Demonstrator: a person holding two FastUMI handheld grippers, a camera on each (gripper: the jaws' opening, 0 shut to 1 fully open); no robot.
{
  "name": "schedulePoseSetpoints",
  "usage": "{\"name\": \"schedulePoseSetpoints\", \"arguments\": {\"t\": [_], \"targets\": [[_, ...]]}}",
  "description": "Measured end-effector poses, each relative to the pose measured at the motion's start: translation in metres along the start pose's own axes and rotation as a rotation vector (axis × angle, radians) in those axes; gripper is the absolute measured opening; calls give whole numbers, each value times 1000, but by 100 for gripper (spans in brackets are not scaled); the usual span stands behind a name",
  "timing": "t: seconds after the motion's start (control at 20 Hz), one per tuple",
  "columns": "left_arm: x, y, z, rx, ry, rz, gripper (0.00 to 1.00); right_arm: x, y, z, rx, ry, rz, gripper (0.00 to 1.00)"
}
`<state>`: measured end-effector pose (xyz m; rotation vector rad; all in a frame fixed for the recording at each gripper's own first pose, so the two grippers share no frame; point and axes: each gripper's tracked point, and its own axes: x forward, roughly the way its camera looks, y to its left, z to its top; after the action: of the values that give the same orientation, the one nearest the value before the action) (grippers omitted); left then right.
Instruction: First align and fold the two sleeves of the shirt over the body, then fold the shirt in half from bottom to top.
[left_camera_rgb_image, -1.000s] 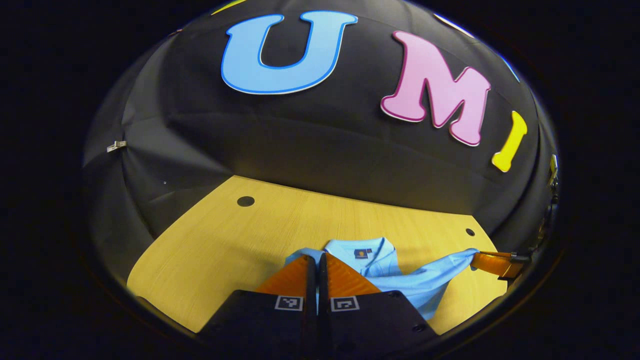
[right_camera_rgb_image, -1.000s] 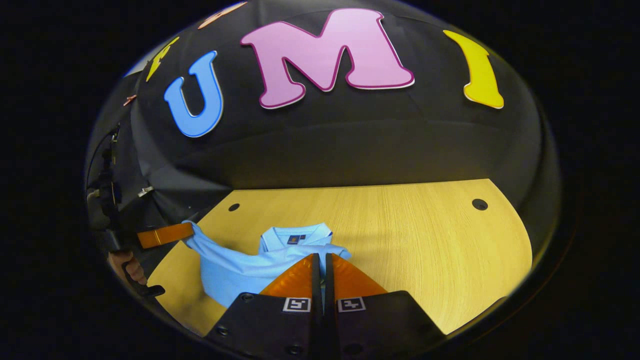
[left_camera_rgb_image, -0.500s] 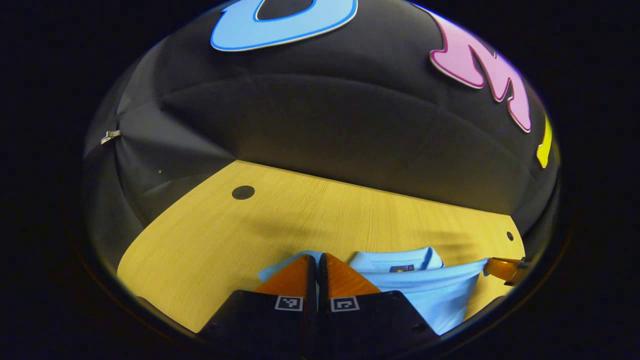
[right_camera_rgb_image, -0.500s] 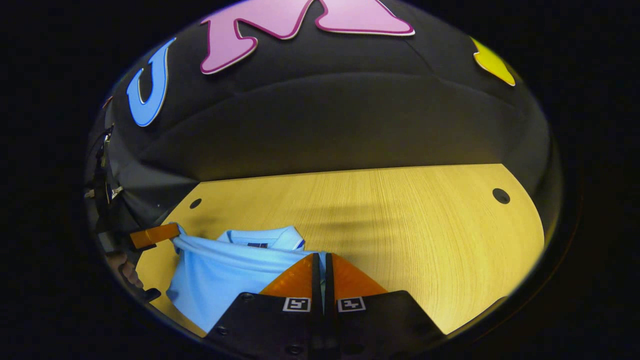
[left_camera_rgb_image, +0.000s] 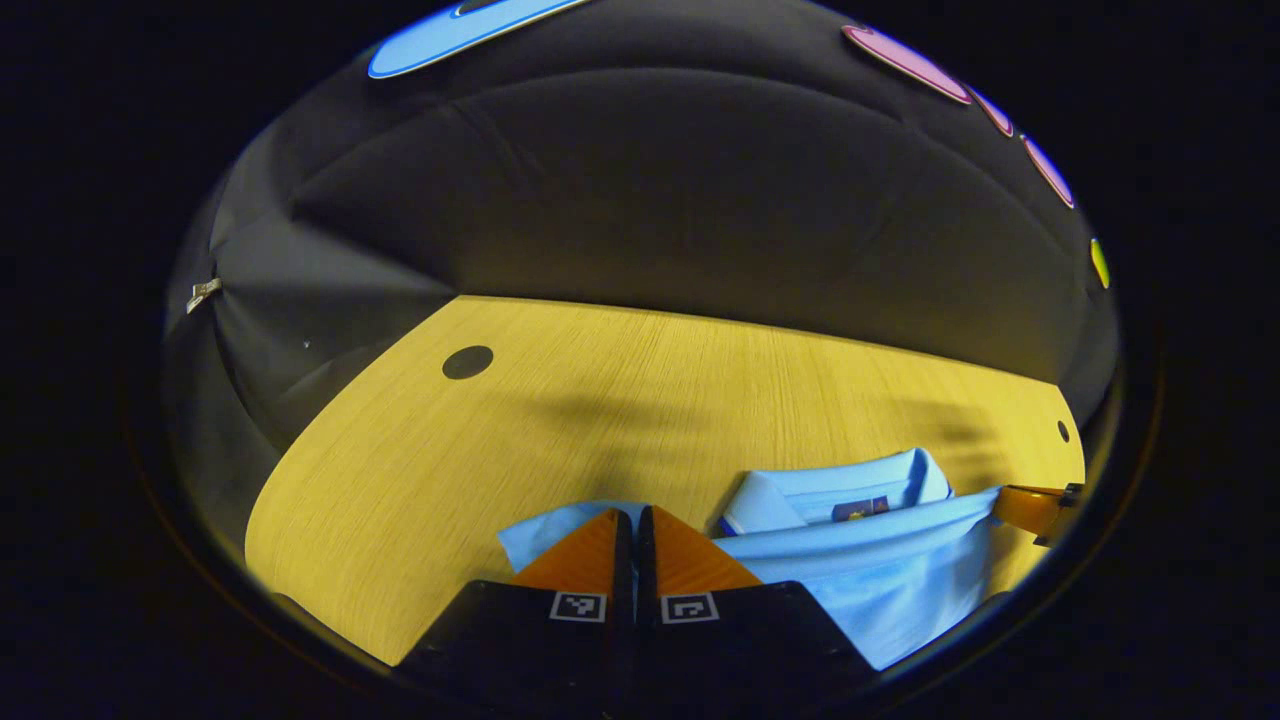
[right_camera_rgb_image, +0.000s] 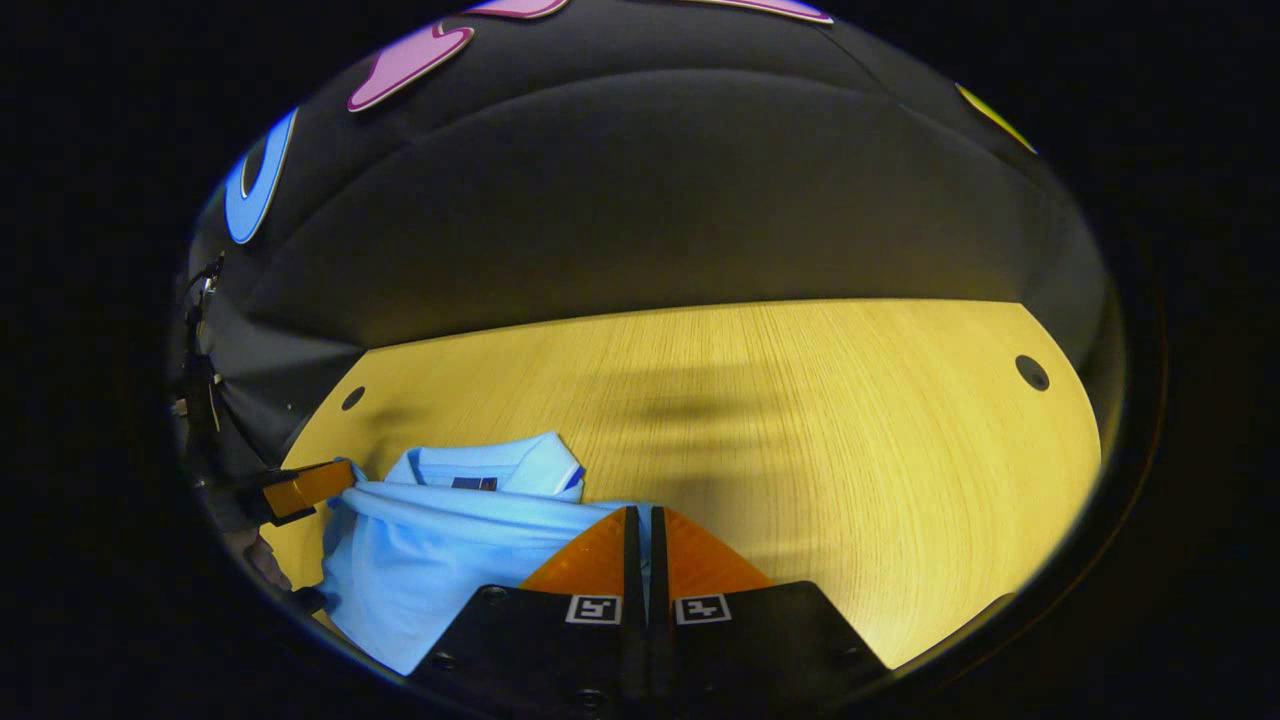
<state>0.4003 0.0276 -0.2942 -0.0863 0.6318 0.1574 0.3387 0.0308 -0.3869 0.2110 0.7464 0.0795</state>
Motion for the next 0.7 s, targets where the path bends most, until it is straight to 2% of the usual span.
{"name": "schedulePoseSetpoints", "arguments": {"t": [0.35, 0.55, 0.65, 0.7], "targets": [[10, 0, -11, -16, 32, -29, 6, 7, -2, -8, 3, 18, -1, 5], [11, 1, -14, -18, 40, -38, 11, 5, -4, -9, 11, 23, -7, 15], [10, 1, -17, -11, 41, -20, 26, 3, -7, -10, 11, 26, -15, 20], [9, 2, -16, -4, 38, -15, 43, 3, -11, -8, 10, 26, -26, 28]]}}
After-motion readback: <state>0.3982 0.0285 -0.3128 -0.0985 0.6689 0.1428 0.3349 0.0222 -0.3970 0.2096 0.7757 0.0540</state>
